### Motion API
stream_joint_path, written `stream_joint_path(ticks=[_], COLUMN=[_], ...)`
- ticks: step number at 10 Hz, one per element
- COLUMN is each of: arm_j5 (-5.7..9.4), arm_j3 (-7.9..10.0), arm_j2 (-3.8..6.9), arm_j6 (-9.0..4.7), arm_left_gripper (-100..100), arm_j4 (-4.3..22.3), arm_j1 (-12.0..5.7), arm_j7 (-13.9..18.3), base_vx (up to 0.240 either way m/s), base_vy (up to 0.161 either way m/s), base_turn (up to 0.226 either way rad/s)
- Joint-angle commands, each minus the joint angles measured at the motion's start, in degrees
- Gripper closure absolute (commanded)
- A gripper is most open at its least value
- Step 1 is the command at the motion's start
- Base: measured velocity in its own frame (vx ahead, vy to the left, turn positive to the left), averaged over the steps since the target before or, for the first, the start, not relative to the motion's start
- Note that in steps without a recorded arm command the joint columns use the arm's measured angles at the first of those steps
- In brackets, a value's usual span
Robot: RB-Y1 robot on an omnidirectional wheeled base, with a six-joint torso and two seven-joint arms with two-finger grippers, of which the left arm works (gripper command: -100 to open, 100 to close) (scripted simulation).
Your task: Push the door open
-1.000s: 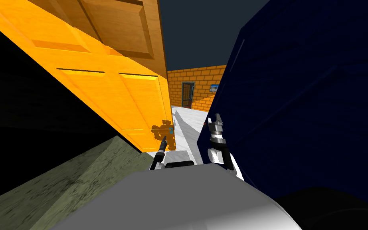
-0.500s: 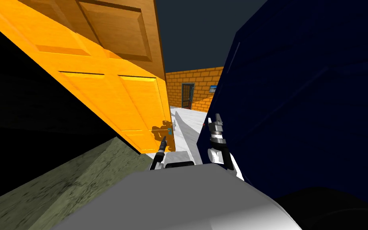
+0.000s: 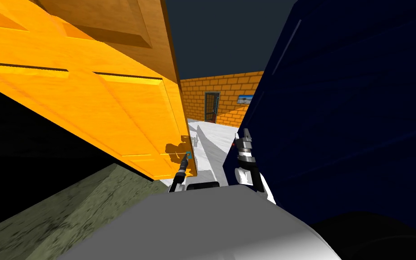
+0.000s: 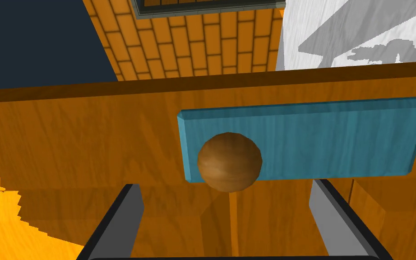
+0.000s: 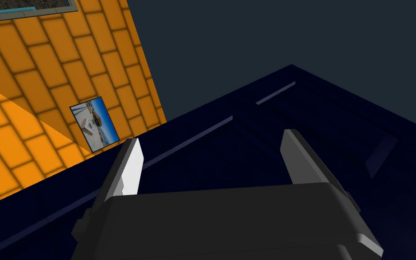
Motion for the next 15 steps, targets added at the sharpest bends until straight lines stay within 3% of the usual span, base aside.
stream_joint_path(ticks=[1, 2, 3, 8, 9, 15], arm_j5=[0.06, 0.03, 0.03, 0.03, 0.25, 1.09], arm_j3=[0.24, 0.14, 0.14, 0.14, 0.5, 1.96], arm_j2=[-0.42, -0.26, -0.26, -0.26, 0.33, 1.53], arm_j6=[-0.48, -0.26, -0.26, -0.26, -0.06, 0.03], arm_left_gripper=[-100, -100, 100, 100, 100, 100], arm_j4=[0.4, 0.2, 0.2, 0.2, 0.5, 0.8], arm_j1=[-0.15, -0.06, -0.06, -0.06, -0.11, -0.64], arm_j7=[-0.1, -0.1, -0.1, -0.1, -0.5, -1.7], base_vx=[0.256, 0.105, -0.023, -0.018, 0.126, 0.184], base_vy=[-0.041, -0.02, 0.0, 0.003, -0.017, 0.001], base_turn=[-0.031, 0.01, 0.002, -0.005, 0.089, 0.112])
